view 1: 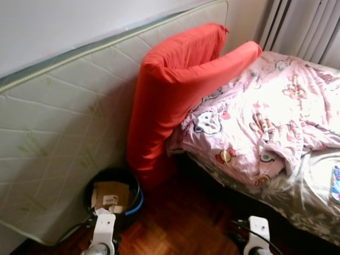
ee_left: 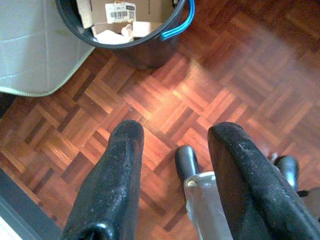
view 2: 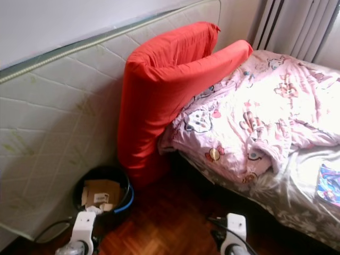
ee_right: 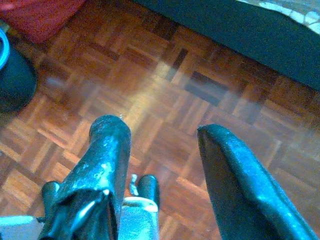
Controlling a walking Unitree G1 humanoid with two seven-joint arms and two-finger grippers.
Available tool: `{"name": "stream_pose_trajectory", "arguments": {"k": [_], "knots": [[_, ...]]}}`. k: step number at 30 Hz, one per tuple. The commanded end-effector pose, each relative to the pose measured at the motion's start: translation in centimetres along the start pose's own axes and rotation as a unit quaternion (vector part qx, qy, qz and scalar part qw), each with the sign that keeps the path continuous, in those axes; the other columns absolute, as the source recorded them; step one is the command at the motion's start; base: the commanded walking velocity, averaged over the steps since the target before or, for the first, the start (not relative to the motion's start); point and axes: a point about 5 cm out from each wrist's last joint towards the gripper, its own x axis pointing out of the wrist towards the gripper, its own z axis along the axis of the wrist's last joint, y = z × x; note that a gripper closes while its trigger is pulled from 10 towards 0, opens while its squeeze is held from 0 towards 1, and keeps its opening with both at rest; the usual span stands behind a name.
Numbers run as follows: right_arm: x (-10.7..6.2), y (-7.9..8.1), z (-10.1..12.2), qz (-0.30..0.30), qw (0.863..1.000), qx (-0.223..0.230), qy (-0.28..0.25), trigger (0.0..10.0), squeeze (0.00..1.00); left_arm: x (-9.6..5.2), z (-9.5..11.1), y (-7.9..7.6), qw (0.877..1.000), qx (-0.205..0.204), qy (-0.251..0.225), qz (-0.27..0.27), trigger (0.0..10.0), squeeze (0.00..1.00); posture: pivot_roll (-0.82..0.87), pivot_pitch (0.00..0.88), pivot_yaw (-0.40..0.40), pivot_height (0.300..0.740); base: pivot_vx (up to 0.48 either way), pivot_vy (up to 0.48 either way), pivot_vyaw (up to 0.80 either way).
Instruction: Clean up the room
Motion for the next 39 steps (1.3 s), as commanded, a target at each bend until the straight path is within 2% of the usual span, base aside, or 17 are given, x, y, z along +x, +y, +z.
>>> {"name": "stream_pose_trajectory", "arguments": {"k": [1, 39], "knots": [[0.11, 0.36, 0.44, 0.003, 1.0, 0.006, -0.007, 10.0, 0.0, -0.07, -0.41, 0.54, 1.0, -0.003, 0.011, 0.007, 10.0, 0.0, -0.04, 0.0, 0.021, 0.74, 0.0, -0.266, 0.0], [0.05, 0.32, 0.1, -0.004, 1.0, 0.013, -0.006, 10.0, 0.0, -0.13, -0.68, 0.58, 1.0, 0.0, 0.013, 0.005, 10.0, 0.0, -0.05, 0.0, 0.014, 0.74, 0.0, -0.267, 0.0]]}}
